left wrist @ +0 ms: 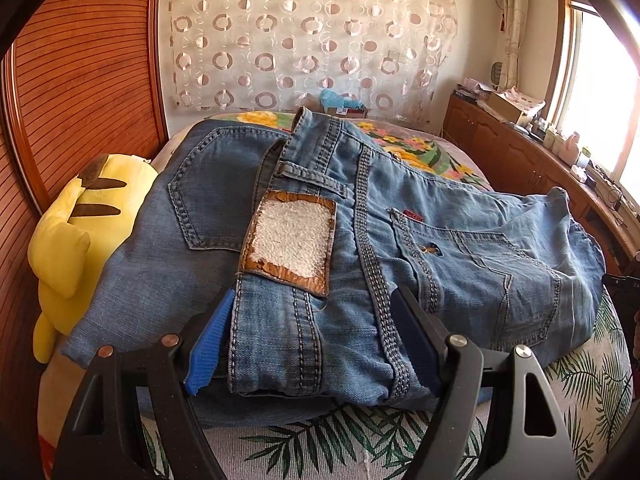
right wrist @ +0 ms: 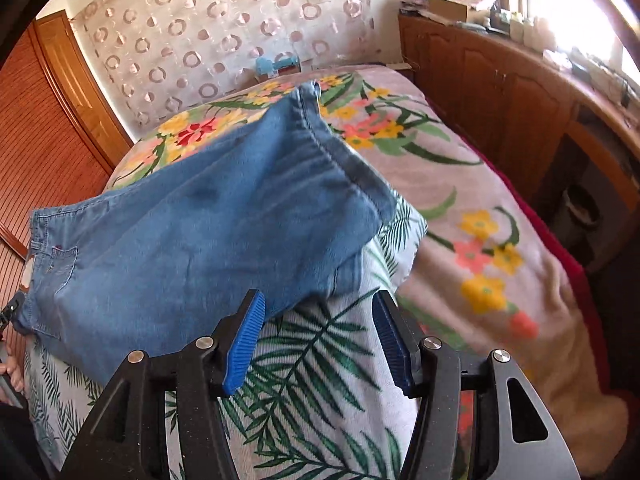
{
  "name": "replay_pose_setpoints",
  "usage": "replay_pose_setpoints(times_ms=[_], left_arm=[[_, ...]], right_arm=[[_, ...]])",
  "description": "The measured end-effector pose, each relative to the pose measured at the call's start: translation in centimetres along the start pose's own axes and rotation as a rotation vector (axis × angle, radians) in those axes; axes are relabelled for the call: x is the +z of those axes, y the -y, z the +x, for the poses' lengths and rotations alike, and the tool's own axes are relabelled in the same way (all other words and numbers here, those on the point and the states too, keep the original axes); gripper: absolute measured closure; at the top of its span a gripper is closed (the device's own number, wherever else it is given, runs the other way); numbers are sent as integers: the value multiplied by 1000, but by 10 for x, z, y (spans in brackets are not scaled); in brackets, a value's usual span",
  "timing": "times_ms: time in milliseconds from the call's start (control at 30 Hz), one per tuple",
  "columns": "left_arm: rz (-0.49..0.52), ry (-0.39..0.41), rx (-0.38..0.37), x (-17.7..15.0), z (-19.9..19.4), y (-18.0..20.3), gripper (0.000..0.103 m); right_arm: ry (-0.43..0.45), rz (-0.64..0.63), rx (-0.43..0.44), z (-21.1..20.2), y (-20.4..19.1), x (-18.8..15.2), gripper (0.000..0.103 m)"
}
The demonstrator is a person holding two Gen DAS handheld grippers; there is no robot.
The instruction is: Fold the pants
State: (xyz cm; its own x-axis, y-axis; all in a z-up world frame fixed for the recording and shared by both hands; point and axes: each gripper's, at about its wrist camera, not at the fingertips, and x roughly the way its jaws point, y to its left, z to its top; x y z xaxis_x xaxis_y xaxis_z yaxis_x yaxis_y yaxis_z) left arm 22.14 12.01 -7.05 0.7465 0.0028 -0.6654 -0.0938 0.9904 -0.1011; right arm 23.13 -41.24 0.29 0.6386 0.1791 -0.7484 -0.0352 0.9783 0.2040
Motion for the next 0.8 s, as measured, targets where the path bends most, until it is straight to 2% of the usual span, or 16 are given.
replay_pose_setpoints(times_ms=[167,467,533,633,800], left_arm=[[-7,-6,7,-2,2,-3,24],[-13,-19,19,-6,7,-11,24],[-6,-18,13,-6,6,-11,30],[-2,-20,3,-6,5,-11,40],[-9,-26,28,-7,7,-15,41]], right_arm=[[-13,29,25,10,0,0,45],[10,-13,-16,27,-13,15,47],[20,-38,-39,29,-19,11,57],[34,-64,-51,28,-24,7,59],[42,-100,-73,30,-28,4,59]])
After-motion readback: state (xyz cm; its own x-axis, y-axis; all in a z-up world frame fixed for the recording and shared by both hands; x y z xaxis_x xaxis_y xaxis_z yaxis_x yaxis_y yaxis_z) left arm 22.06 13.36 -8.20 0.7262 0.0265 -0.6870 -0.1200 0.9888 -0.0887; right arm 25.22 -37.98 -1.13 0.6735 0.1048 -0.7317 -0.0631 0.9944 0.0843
